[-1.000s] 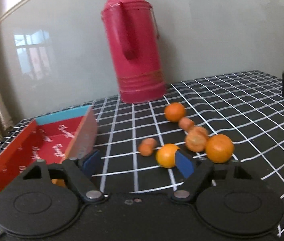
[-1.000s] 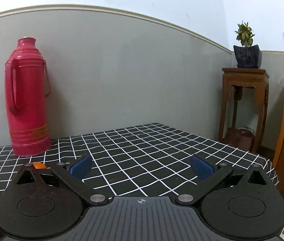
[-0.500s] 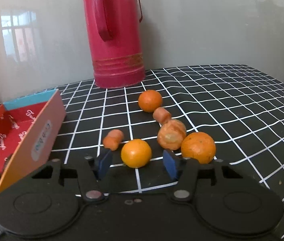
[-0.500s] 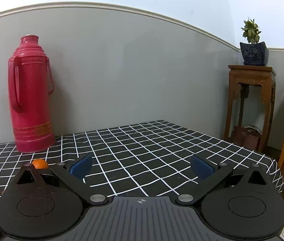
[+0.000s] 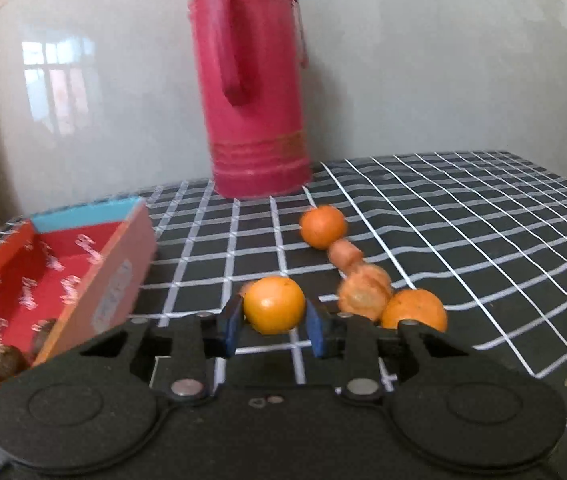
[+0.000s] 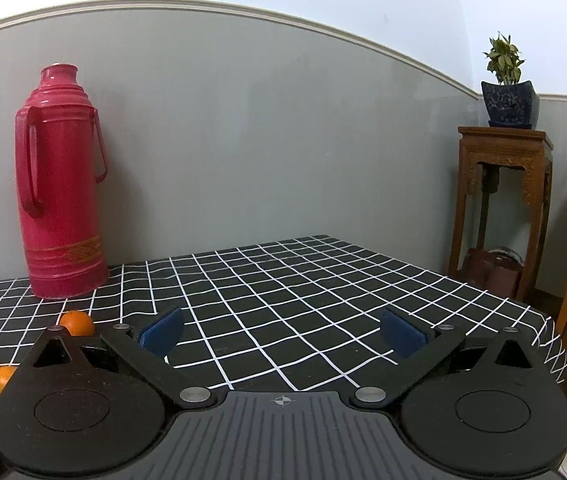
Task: Organize fruits
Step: 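Grasp an orange with the left gripper, then carry the orange with the left gripper into the box and release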
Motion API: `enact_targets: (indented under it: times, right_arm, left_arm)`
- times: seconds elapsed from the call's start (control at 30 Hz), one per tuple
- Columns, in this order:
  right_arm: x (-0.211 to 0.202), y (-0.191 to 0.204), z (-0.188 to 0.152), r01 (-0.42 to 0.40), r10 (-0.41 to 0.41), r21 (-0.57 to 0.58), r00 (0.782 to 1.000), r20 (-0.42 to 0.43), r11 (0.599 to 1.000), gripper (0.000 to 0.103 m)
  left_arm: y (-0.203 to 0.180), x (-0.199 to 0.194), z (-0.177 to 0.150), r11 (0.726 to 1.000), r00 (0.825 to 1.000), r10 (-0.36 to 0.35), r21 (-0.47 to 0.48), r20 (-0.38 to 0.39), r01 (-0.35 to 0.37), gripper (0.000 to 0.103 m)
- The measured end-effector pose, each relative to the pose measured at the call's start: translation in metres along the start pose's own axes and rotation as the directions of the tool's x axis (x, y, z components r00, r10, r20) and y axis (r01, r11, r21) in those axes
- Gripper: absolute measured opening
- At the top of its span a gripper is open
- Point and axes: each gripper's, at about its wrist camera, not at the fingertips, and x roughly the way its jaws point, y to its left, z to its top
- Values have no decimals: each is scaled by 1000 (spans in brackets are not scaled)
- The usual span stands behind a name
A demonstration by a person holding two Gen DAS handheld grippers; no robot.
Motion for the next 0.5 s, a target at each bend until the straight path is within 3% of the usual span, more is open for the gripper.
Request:
enact_targets:
  times: [0.23,0.43,0.5]
  right_arm:
    - [-2,3,1,-18,18,6,1000,-4,1000,103]
    - [-5,12,0,-50,50,5,999,-9,999,103]
    - [-5,17,-1,-62,62,0,998,-16,998,103]
  left_arm:
    - [32,-12,9,981,980,187,-73,61,-182,24]
    - [76,-11,13,923,940,342,-190,6,-335,24]
    - [88,-9,12,909,931,364,-208,-30,-362,24]
